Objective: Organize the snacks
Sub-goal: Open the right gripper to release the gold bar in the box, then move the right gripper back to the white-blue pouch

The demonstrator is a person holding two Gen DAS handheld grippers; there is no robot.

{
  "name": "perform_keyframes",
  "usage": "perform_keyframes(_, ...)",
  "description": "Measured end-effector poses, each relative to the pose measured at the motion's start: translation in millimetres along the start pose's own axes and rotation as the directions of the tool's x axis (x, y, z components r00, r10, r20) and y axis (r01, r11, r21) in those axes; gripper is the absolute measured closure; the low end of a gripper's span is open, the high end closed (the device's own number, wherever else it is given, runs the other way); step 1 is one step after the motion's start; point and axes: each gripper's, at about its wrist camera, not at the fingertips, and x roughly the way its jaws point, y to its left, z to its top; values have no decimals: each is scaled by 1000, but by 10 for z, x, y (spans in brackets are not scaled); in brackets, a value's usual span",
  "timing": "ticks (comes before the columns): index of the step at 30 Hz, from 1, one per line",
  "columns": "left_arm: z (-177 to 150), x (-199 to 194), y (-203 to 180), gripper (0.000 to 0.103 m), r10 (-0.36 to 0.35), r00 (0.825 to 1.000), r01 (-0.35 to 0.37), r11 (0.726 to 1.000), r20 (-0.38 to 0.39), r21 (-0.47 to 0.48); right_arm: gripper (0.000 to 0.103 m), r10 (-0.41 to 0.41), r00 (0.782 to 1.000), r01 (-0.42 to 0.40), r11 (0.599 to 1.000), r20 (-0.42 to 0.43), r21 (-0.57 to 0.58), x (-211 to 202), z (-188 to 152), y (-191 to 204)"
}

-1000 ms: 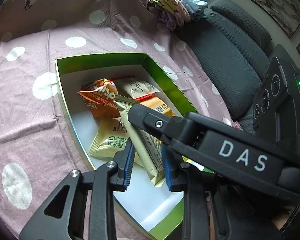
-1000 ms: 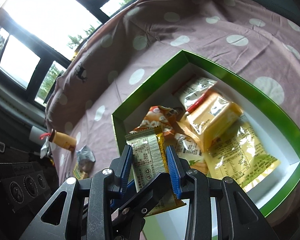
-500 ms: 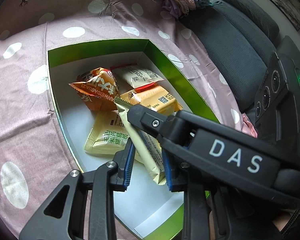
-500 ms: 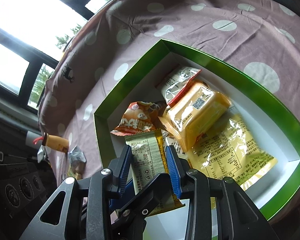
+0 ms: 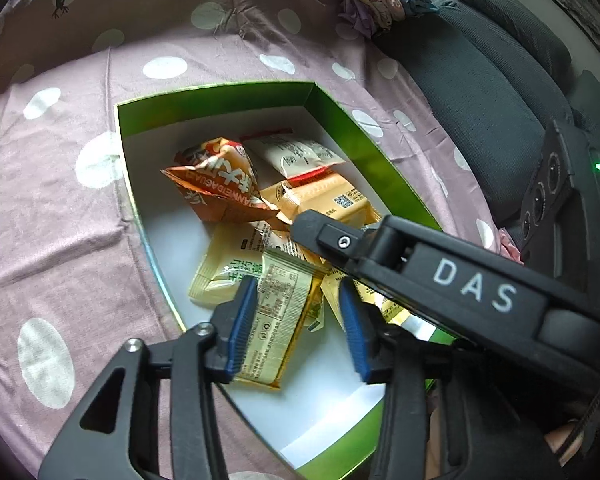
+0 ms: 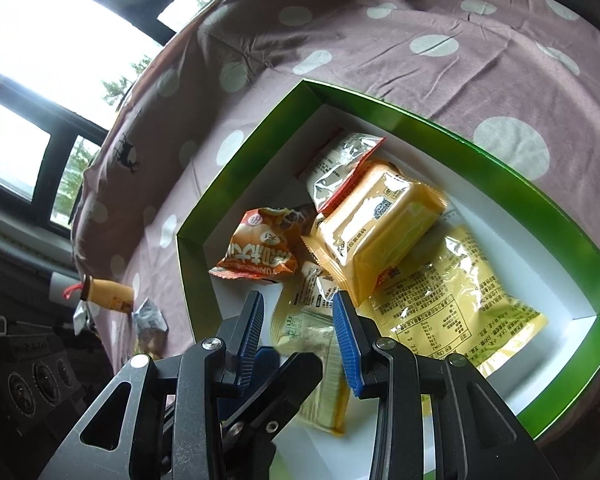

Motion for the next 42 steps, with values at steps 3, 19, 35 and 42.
perform_keyframes(3, -12, -143, -22, 49, 12, 999, -13, 1000, 43, 21, 65, -34, 999, 34, 999, 33, -6, -58, 4, 10)
perform_keyframes(19, -314, -1168, 581, 13, 245, 938, -235, 970, 245, -67, 37, -170, 967, 186, 980, 189, -66, -299, -55, 270)
perform_keyframes(35, -853, -1866, 1942, 2, 546, 794, -389, 794, 267, -466, 29, -273, 921, 339, 913, 276, -226, -241, -288, 808)
perform_keyframes(42, -1048, -2122, 2350, 2, 650, 730, -428, 676, 212, -600, 29, -231, 937, 314, 885, 262, -345, -76, -502, 1155)
